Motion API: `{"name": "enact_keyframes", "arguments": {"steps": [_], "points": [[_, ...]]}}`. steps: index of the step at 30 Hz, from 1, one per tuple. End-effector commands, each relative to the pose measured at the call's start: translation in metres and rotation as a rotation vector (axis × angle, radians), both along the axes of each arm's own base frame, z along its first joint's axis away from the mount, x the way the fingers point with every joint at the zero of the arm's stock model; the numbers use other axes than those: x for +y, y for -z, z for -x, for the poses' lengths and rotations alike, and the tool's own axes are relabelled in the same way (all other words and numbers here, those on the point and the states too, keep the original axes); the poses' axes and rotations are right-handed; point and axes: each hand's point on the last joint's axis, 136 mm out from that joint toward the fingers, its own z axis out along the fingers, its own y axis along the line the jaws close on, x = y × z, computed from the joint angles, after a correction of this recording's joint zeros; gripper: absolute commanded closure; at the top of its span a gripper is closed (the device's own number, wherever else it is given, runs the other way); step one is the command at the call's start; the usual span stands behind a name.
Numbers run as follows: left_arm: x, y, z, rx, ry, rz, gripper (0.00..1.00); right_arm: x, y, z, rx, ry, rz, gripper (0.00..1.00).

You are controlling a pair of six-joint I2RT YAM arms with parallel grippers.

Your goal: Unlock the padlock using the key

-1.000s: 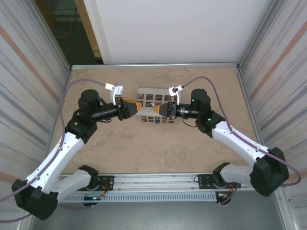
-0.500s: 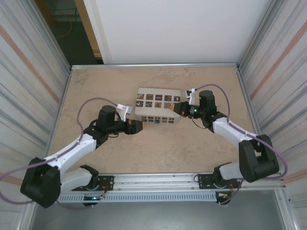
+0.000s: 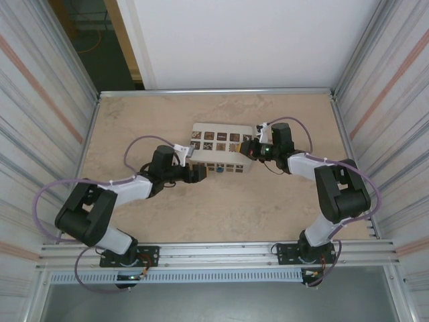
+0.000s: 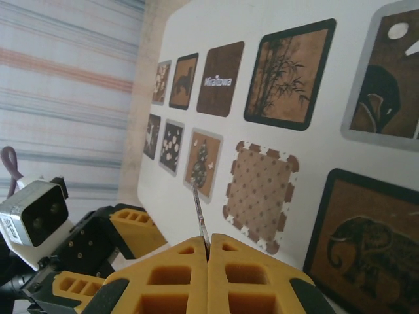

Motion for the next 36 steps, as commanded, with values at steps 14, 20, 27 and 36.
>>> {"name": "enact_keyframes", "arguments": {"steps": [14, 20, 27, 36], "points": [[0.014, -0.012, -0.057, -0.122, -0.066, -0.009, 0.34, 0.009, 0.041, 0.036, 0.087, -0.043, 0.06, 1.0], [0.02, -0.009, -0.049, -0.141, -0.049, -0.054, 0.34, 0.019, 0.038, 0.044, 0.078, -0.041, 0.06, 1.0], [0.022, 0.003, -0.025, -0.17, -0.033, -0.087, 0.33, 0.017, 0.031, 0.043, 0.058, -0.018, 0.088, 1.0], [-0.006, 0.02, -0.016, -0.197, 0.011, -0.118, 0.3, 0.014, 0.032, 0.042, 0.055, -0.004, 0.13, 1.0]]}}
